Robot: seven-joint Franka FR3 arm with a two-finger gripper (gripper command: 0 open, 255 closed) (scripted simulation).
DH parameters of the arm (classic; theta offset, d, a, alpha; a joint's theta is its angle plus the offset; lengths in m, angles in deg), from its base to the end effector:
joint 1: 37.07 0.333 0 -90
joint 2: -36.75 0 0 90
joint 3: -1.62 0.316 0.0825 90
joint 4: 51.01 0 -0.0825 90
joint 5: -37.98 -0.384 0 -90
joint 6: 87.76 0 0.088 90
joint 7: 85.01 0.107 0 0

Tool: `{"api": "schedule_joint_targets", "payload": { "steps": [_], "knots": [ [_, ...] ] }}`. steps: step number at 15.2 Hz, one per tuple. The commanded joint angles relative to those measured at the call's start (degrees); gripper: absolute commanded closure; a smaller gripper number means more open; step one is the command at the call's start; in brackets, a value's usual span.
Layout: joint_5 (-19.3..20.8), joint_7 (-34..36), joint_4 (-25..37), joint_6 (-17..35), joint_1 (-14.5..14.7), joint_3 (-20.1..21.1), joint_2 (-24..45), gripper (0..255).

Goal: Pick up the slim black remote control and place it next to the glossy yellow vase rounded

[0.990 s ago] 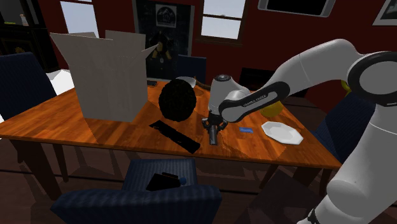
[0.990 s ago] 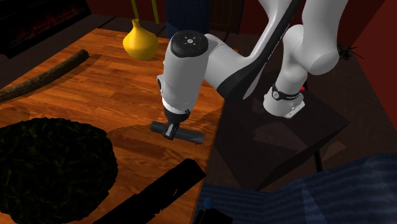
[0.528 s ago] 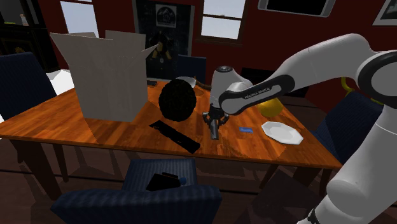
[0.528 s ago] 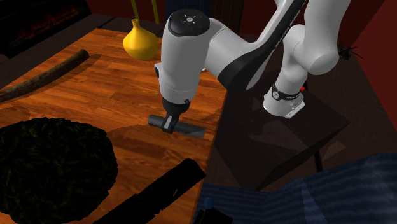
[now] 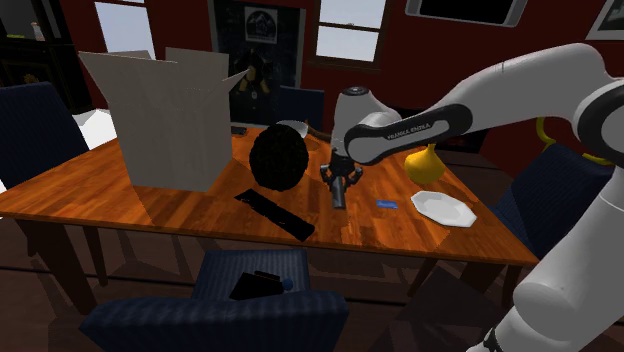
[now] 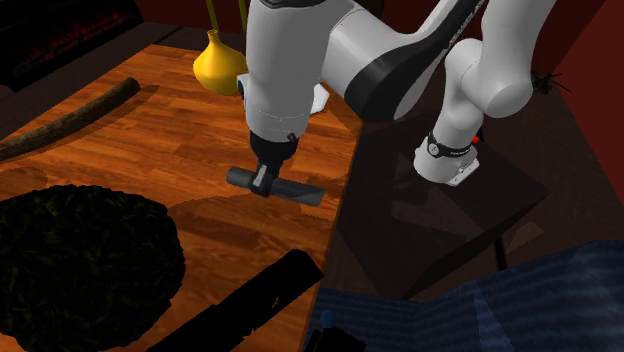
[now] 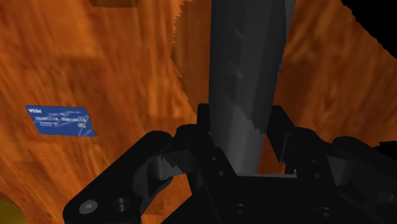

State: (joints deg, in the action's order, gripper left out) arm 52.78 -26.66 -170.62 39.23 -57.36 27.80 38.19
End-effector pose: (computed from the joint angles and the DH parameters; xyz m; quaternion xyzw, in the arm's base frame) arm 0.5589 0.0482 0.4244 0.9205 -0.3737 0.0988 0.0576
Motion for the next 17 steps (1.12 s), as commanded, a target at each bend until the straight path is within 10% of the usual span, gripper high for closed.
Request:
{"api": "schedule_joint_targets", "payload": {
  "steps": [1, 17],
  "knots": [
    [-0.7, -0.7, 0.7, -1.3, 0.0, 0.0, -0.8, 255],
    [-3.9, -4.4, 9.5, -12.7, 0.0, -0.1, -4.1, 255]
  ]
}}
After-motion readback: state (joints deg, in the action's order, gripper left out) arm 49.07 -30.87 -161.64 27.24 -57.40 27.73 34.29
